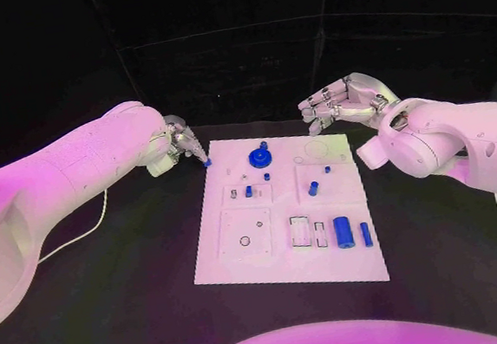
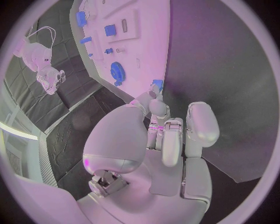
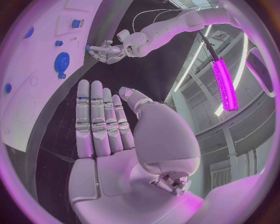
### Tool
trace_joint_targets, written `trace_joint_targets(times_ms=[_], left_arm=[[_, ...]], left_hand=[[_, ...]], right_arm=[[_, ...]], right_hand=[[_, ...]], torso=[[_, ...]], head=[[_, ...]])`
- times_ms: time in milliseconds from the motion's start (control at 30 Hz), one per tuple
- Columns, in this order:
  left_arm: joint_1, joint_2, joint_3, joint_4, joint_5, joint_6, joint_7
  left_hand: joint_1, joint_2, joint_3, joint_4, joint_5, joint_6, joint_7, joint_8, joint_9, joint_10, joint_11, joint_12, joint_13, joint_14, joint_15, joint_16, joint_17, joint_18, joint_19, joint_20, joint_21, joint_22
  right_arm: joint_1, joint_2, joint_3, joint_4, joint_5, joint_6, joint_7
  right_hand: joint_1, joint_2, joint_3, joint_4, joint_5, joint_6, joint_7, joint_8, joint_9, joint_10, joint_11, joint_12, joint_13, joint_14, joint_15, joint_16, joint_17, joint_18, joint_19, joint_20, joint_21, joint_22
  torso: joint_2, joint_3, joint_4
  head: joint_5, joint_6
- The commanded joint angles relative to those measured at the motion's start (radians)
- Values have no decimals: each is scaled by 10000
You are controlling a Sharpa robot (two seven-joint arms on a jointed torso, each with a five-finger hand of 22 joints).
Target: Assemble the parts on the task board
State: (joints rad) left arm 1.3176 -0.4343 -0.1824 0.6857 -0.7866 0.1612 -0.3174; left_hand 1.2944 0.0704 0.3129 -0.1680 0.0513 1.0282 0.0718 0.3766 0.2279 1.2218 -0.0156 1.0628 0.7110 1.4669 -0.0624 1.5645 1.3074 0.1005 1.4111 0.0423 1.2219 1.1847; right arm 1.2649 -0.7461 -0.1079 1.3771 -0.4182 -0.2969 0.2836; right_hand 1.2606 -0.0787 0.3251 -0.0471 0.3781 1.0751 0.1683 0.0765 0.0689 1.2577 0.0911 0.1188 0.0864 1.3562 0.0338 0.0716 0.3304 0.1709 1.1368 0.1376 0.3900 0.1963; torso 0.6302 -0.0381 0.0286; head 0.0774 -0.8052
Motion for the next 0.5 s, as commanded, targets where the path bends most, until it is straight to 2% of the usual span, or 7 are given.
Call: trace_joint_targets(times_ms=[33, 233, 300, 500], left_arm=[[41, -127, 8, 266, 215, -178, 257], [78, -340, 9, 603, 237, -291, 278], [88, -420, 9, 725, 240, -401, 331], [101, -722, 6, 1248, 141, -1054, 1101]], left_hand=[[-264, -116, 375, -65, -11, 143, -81, 142, 833, 101, 31, -65, 24, 1039, -94, 62, 2634, -62, 16, -54, -33, 6], [-415, -248, 669, -123, -16, 141, -104, 232, 945, 150, 12, -53, 70, 1039, -110, 62, 2634, -61, 22, -64, -49, 11], [-559, -359, 985, -165, -16, 105, -109, 308, 1060, 185, 4, -61, 87, 1039, -119, 62, 2634, -63, 34, -74, -58, 27], [-624, -425, 1202, -197, -6, 84, -103, 360, 1137, 201, 5, -73, 86, 1039, -122, 62, 2634, -65, 48, -78, -55, 45]], right_arm=[[19, -21, 6, 26, -6, 74, 59], [19, -45, 6, 33, -6, 82, 61], [19, -53, 6, 37, -6, 84, 62], [19, -77, 6, 48, -6, 84, 73]], right_hand=[[-24, 66, 42, 18, 65, -53, 22, -55, -2, -7, 48, -25, -14, 70, 25, -36, -14, 121, 70, -1, -42, -14], [-24, 66, 42, 18, 65, -53, 22, -55, -2, -7, 48, -25, -14, 70, 25, -36, -14, 121, 70, -1, -42, -14], [-24, 66, 42, 18, 65, -53, 22, -55, -2, -7, 48, -25, -14, 70, 25, -36, -14, 121, 70, -1, -42, -14], [-24, 66, 42, 18, 65, -53, 22, -55, -2, -7, 48, -25, -14, 70, 25, -36, -14, 121, 70, -1, -42, -14]], torso=[[1, 7, 1], [2, 3, -1], [8, 3, -7], [7, -1, -11]], head=[[1, 5], [16, 19], [19, 10], [8, 21]])
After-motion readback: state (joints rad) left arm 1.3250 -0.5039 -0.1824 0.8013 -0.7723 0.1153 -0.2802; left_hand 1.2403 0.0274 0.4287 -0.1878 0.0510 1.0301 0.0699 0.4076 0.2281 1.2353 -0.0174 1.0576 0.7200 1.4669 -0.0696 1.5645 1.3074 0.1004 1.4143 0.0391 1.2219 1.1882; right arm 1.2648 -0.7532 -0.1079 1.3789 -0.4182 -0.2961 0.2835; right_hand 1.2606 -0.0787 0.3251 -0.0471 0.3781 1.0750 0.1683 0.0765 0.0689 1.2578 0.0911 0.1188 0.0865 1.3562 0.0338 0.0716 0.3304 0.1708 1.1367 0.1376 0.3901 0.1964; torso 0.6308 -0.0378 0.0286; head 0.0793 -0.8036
